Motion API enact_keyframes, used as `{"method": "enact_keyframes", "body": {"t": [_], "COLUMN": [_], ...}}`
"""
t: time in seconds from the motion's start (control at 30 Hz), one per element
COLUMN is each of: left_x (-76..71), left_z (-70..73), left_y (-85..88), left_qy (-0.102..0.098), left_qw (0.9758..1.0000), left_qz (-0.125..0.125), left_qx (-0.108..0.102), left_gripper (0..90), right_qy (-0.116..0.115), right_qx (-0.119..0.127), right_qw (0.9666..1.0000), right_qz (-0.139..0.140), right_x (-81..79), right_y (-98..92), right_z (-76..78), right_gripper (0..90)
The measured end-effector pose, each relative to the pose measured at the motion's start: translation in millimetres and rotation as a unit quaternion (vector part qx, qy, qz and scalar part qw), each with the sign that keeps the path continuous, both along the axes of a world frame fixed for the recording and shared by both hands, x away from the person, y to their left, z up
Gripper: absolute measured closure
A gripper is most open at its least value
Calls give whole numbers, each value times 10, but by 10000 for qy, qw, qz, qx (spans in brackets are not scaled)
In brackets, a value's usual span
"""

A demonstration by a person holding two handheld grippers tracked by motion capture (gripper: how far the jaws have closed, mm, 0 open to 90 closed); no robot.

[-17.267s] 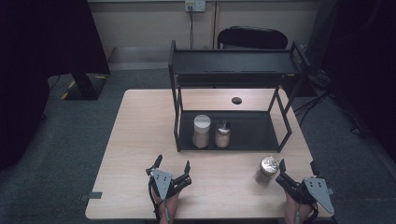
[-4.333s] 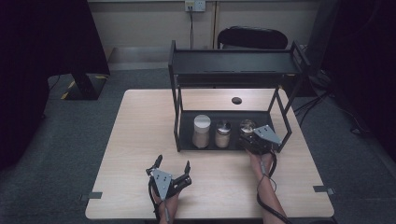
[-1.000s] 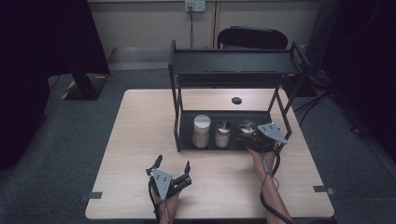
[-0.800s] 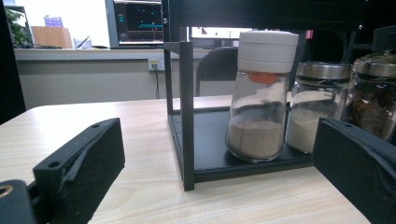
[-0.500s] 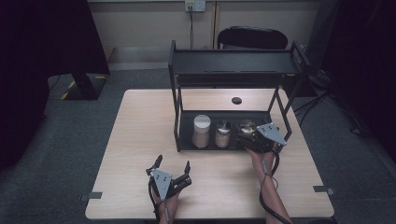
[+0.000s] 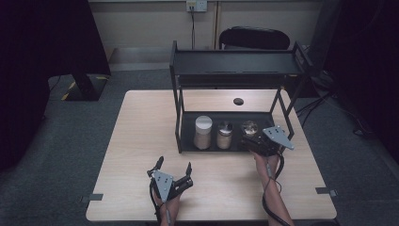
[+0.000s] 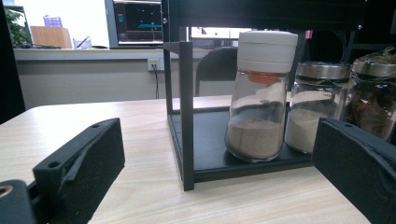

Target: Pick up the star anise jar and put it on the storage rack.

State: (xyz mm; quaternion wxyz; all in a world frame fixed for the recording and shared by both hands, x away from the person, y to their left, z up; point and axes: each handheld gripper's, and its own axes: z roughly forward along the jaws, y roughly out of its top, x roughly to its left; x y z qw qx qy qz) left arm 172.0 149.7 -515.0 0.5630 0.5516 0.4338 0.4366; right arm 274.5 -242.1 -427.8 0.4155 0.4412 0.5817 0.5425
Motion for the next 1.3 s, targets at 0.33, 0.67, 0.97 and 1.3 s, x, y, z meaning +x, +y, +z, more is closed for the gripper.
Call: {"method": "enact_keyframes", "body": {"t": [0.33,0.67,0.97,1.3], "left_x": [0,0,0,0], "left_z": [1,1,0,0], "left_y": [0,0,0,0], "left_qy": [2,2,0,0], "left_qw": [10000,10000,10000,10000], "left_qz": [0,-2,-1,-1], "left_qx": [2,3,1,2], "left_gripper": [21,21,21,21], "right_qy": [-32,-160,-288,-370], "right_qx": [-46,-68,-98,-84], "right_qw": [10000,9998,9994,9990], "right_qz": [-57,-68,-161,-231], "right_x": [-72,-165,-255,-349], "right_y": [-27,-25,-17,-34], "right_z": [-33,-14,-4,-15], "right_gripper": [0,0,0,0]}}
